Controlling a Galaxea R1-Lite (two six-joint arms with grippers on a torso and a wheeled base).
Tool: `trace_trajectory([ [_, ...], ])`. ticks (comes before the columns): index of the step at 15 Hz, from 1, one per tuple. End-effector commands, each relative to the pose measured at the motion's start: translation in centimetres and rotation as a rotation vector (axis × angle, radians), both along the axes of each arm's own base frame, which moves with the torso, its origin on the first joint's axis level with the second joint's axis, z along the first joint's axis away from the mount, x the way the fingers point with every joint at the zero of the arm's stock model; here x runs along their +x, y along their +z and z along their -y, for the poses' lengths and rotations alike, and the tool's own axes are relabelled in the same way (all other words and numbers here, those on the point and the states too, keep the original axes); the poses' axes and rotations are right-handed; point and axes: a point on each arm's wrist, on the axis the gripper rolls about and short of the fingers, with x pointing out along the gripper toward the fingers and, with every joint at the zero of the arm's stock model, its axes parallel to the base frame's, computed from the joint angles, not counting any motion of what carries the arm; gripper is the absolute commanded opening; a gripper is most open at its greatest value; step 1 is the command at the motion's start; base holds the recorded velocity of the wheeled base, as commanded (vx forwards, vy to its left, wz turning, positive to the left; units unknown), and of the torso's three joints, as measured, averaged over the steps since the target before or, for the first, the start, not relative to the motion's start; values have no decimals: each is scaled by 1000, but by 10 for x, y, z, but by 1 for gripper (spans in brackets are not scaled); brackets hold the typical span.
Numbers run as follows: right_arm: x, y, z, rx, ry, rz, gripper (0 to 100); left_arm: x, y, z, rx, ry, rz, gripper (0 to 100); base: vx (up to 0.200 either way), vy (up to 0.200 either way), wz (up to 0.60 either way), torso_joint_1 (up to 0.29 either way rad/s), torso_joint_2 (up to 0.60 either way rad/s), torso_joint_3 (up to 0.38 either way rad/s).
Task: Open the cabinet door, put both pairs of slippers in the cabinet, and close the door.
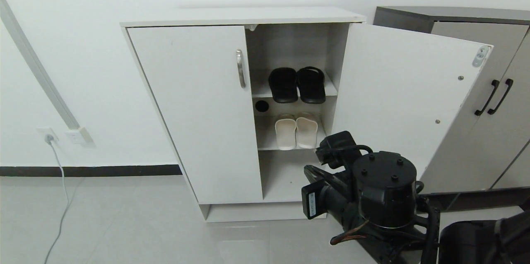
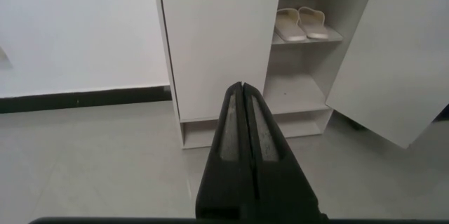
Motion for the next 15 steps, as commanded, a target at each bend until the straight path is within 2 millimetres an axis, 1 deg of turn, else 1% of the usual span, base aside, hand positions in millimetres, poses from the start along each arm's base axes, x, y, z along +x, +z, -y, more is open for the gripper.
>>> trace_trajectory([
  [1,4,-4,-1,-1,-7,1,0,0,0,0,-1,1,-2,0,0,0,0,0,0,0],
  [5,6,-7,-1,-5,-14,2,0,0,0,0,-1,1,-2,0,0,0,0,0,0,0],
  [6,6,-7,-1,-8,-13,3,0,0,0,0,1,1,-2,0,0,0,0,2,-105,-212],
  [10,6,-7,-1,-11,-13,5,0,0,0,0,1,1,-2,0,0,0,0,32,-381,-322],
  [15,6,-7,-1,-12,-14,4,0,0,0,0,1,1,-2,0,0,0,0,106,-455,-346],
])
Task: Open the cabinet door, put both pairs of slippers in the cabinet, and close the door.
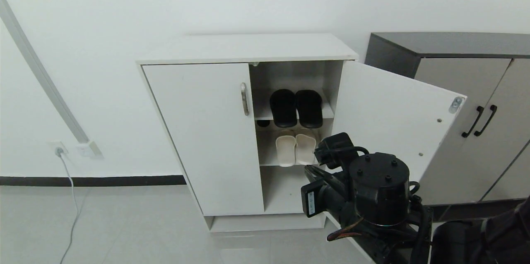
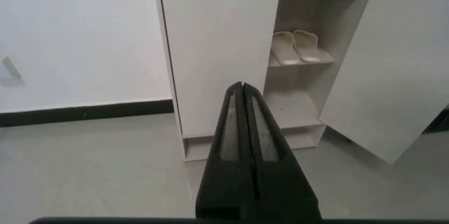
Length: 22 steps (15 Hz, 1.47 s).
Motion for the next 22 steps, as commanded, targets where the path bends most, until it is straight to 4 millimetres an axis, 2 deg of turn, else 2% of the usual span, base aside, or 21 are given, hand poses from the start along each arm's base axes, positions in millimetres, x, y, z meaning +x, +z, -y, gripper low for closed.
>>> trace_trajectory([
  [1,0,0,0,1,0,1,0,0,0,0,-2,0,0,0,0,0,0,134,-466,-334],
  [12,-1,-2,1,-20,3,0,0,0,0,0,-2,-1,-2,0,0,0,0,174,-491,-316],
  [22,-1,-1,2,-18,2,3,0,0,0,0,0,0,-2,0,0,0,0,241,-567,-325],
])
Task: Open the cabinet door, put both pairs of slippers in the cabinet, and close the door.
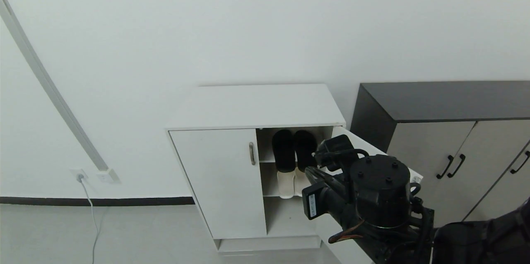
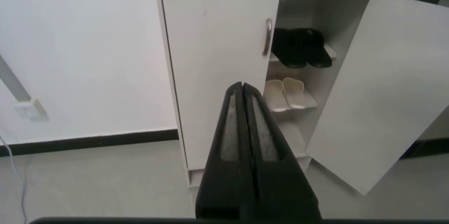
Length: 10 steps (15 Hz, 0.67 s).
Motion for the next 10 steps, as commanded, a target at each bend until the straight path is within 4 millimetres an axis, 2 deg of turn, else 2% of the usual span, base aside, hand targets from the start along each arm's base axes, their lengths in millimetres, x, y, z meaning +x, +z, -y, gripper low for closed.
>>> trace_trajectory([
  [1,0,1,1,2,0,2,0,0,0,0,0,-1,0,0,0,0,0,227,-510,-286],
  [4,3,1,3,-5,-11,5,0,0,0,0,0,0,-2,0,0,0,0,185,-404,-219],
  [10,1,-2,5,-21,-5,0,0,0,0,0,-2,0,-2,0,0,0,0,11,-19,-13],
])
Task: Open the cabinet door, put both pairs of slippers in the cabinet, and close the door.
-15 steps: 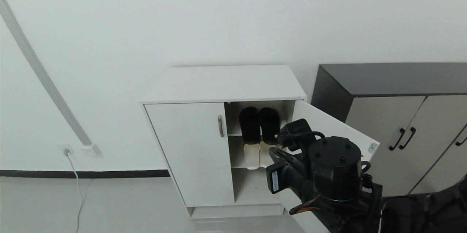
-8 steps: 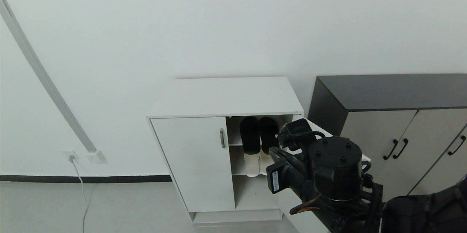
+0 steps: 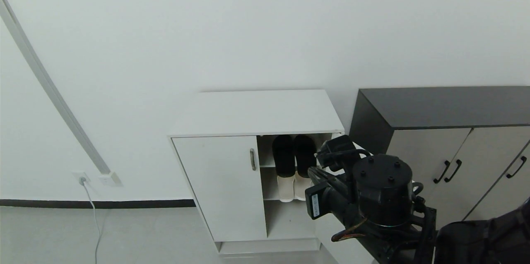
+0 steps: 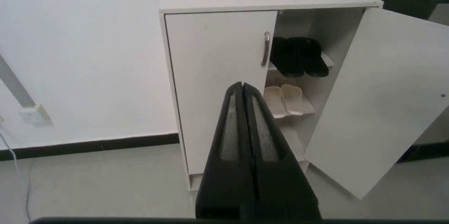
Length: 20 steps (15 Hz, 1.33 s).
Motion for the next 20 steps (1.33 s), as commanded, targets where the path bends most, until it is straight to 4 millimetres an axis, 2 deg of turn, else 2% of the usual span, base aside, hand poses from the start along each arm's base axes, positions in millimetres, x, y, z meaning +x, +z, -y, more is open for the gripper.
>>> trace_trajectory([
  [1,-1,0,0,-7,3,2,0,0,0,0,0,0,-2,0,0,0,0,0,0,0],
  [4,-1,-2,1,-15,5,-2,0,0,0,0,0,0,-2,0,0,0,0,0,0,0],
  [10,-1,-2,1,-15,6,-2,0,0,0,0,0,0,-2,0,0,0,-600,6,-1,3],
  [20,0,-4,1,-19,3,-5,0,0,0,0,0,-1,-2,0,0,0,0,0,0,0],
])
